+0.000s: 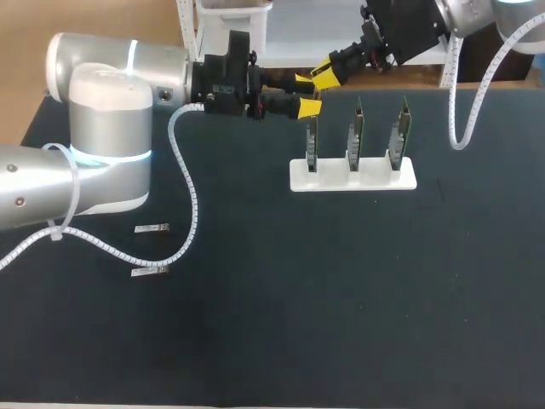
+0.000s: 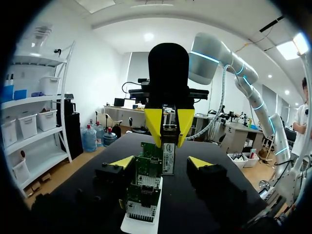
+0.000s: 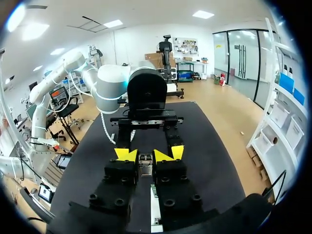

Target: Pick up the optical module with the left hand, and insert it into the network port with the right hand.

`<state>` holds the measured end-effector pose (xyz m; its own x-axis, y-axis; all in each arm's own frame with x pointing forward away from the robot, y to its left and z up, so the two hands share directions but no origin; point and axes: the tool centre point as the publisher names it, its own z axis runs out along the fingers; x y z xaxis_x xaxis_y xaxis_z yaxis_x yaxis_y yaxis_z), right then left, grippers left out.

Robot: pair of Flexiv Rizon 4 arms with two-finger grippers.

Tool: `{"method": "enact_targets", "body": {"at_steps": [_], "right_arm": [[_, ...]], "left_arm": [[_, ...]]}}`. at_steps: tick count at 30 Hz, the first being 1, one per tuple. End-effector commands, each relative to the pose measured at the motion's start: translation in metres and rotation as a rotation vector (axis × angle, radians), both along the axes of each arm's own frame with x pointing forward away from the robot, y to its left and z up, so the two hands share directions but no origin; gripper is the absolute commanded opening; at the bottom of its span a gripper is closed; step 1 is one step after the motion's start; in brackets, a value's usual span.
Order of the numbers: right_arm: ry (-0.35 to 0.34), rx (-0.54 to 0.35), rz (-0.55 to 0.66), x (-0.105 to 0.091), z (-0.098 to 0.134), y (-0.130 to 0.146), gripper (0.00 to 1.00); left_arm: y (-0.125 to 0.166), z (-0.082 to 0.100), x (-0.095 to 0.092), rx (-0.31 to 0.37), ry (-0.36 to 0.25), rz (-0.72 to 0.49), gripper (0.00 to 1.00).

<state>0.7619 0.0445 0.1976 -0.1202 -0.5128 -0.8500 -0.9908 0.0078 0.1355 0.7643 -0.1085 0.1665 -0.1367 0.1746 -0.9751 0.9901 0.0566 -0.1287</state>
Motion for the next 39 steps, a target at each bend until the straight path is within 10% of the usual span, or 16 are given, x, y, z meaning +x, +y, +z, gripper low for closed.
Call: {"method": "enact_targets", "body": {"at_steps": [1,39], "right_arm": [[-0.003,0.003,-0.014,-0.005,-0.001,-0.004,0.00],[-0.010,0.008,-0.042,-0.004,-0.001,-0.008,0.00]], "left_arm": [[0.001,-0.002,0.000,0.009,0.000,-0.008,1.00],[0.041,-0.049,0.006,0.428,0.017,-0.063,1.00]]}}
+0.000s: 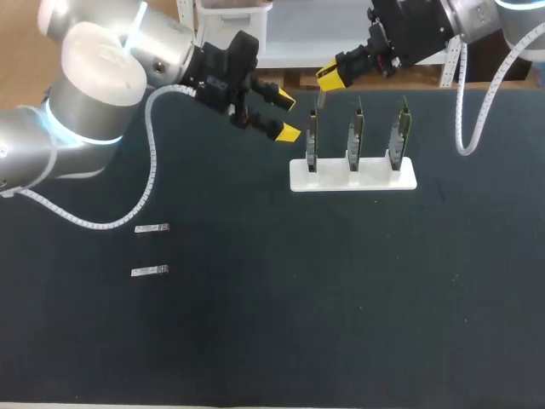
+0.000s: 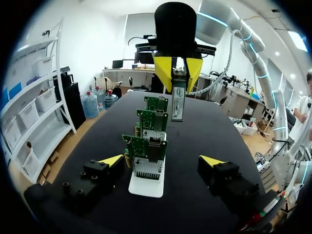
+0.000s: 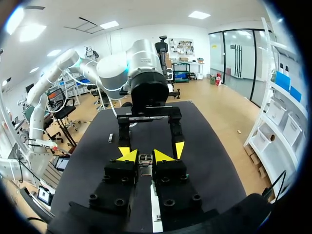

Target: Pick up the optical module with the left hand, and insert it into the network port with the right hand.

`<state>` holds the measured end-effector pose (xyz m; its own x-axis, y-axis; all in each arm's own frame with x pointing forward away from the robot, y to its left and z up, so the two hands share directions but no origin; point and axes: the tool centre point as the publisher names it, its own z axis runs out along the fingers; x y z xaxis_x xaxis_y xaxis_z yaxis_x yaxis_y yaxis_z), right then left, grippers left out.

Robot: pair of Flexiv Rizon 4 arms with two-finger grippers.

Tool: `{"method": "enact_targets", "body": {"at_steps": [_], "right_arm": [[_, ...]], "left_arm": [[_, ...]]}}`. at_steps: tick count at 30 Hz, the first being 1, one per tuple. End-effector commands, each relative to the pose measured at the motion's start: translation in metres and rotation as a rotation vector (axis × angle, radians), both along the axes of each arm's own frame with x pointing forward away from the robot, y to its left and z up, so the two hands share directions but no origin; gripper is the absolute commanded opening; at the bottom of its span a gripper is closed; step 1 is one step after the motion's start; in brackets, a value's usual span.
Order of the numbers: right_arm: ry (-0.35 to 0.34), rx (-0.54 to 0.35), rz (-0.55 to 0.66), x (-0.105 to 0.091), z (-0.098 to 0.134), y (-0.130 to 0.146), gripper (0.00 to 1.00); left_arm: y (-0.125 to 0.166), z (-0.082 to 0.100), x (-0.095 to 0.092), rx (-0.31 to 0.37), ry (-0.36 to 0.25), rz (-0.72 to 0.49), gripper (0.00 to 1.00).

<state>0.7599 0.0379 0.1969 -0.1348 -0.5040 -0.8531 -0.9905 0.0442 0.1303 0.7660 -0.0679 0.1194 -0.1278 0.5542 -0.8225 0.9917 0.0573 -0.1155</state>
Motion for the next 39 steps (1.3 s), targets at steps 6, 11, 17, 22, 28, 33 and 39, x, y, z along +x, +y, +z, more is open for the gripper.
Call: {"method": "enact_targets", "body": {"at_steps": [6,11,17,22,28,33,39], "right_arm": [[-0.002,0.001,-0.012,-0.001,-0.001,-0.003,0.00],[-0.001,-0.001,-0.017,0.000,-0.002,-0.005,0.00],[0.001,-0.001,-0.018,0.001,-0.002,-0.005,0.00],[0.004,-0.002,-0.017,0.002,-0.003,-0.005,0.00],[0.007,-0.004,-0.019,0.004,-0.004,-0.004,0.00],[0.009,-0.007,-0.020,0.004,-0.005,-0.004,0.00],[0.010,-0.009,-0.020,0.005,-0.005,-0.004,0.00]], "left_arm": [[0.002,-0.007,0.001,0.051,0.018,-0.036,1.00],[-0.001,-0.011,0.000,0.056,0.032,-0.048,1.00],[-0.005,-0.015,0.000,0.069,0.036,-0.062,1.00],[-0.007,-0.018,0.003,0.081,0.037,-0.070,1.00],[-0.005,-0.018,0.007,0.092,0.031,-0.076,1.00],[-0.005,-0.018,0.011,0.094,0.030,-0.085,1.00],[-0.007,-0.018,0.013,0.096,0.029,-0.096,1.00]]}}
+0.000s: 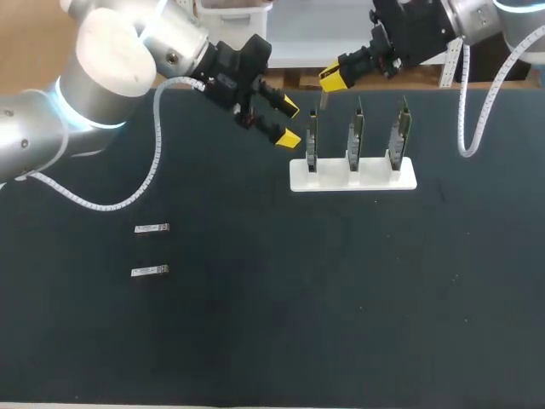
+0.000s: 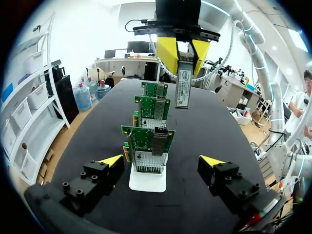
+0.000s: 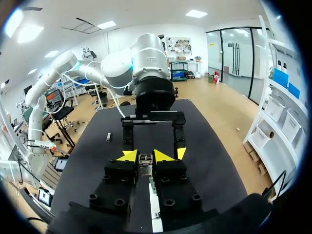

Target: Pick up the optical module with the left hand, and insert it into the network port with the right hand.

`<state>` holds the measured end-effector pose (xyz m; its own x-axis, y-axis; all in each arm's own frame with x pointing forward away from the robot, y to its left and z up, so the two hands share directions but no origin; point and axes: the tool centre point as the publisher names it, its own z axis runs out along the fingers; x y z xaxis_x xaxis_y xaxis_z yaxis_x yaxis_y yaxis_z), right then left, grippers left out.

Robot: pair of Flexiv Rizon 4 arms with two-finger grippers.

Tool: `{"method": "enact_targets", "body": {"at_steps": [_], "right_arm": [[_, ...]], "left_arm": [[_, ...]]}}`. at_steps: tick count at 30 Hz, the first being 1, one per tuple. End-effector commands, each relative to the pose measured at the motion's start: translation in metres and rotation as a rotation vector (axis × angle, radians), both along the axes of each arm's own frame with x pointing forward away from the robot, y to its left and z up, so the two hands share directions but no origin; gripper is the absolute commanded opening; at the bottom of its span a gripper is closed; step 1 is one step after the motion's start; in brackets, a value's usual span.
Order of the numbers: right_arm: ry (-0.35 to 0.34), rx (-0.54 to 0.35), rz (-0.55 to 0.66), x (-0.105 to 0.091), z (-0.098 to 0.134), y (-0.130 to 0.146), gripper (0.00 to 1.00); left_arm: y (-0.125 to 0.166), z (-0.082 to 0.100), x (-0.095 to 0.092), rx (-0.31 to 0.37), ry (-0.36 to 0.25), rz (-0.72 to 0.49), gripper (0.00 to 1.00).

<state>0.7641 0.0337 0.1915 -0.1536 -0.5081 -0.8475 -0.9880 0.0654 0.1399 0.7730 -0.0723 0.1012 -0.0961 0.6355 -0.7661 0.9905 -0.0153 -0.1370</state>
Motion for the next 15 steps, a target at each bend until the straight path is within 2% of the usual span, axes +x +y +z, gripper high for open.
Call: {"method": "enact_targets", "body": {"at_steps": [1,15], "right_arm": [[0.000,-0.001,0.000,0.0006,0.0001,0.0006,0.00],[-0.007,-0.002,-0.009,0.0002,0.0001,-0.0001,0.00]], "left_arm": [[-0.0031,0.0004,0.0063,0.006,0.005,-0.012,1.00],[-0.0039,-0.0019,0.0032,0.006,0.018,-0.020,1.00]]}}
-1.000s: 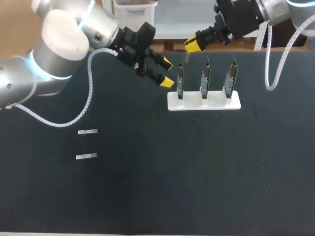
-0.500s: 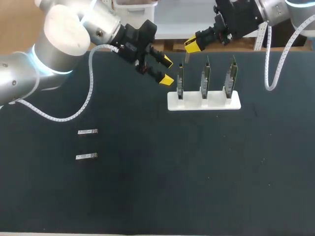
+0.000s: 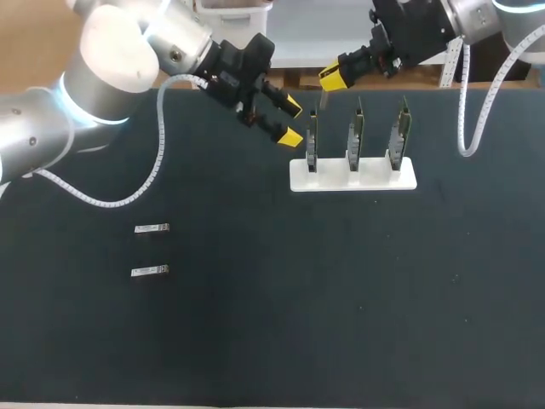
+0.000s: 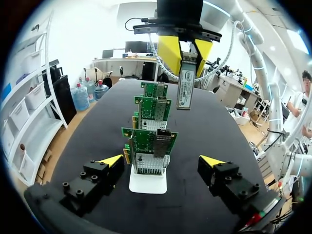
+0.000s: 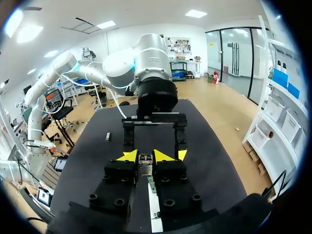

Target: Pick up the optical module with the left hand, and insert it into the network port with the right hand.

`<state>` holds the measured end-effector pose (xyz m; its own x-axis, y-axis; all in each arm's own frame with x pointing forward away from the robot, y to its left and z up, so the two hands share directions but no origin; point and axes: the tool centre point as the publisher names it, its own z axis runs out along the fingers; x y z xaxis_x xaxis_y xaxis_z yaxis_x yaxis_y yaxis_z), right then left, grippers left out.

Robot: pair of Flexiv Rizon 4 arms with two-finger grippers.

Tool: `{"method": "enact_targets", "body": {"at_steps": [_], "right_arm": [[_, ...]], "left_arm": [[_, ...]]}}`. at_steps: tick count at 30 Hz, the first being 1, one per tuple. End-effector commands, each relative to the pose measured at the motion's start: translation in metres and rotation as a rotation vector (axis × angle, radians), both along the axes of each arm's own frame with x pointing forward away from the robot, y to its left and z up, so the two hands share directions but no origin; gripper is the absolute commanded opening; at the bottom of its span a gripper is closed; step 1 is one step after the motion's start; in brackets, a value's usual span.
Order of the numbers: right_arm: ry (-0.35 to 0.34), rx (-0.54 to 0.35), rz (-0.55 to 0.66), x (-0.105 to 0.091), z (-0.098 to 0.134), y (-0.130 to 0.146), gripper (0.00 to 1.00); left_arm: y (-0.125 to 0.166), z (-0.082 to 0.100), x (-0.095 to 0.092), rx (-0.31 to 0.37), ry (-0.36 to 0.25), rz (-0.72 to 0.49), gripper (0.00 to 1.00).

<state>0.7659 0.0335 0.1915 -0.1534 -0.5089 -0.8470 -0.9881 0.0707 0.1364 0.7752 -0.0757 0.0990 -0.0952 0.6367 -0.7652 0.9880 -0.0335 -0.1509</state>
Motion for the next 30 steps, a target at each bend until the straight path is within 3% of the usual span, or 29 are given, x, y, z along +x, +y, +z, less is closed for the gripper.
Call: {"method": "enact_targets", "body": {"at_steps": [1,30], "right_arm": [[-0.004,0.000,-0.004,-0.0018,0.0001,0.0000,0.00],[-0.039,-0.015,0.017,-0.0024,0.0033,0.0055,0.00]], "left_arm": [[-0.0002,0.0004,0.0006,0.007,0.003,-0.001,1.00],[0.0003,-0.0009,-0.0031,0.038,-0.015,0.015,1.00]]}}
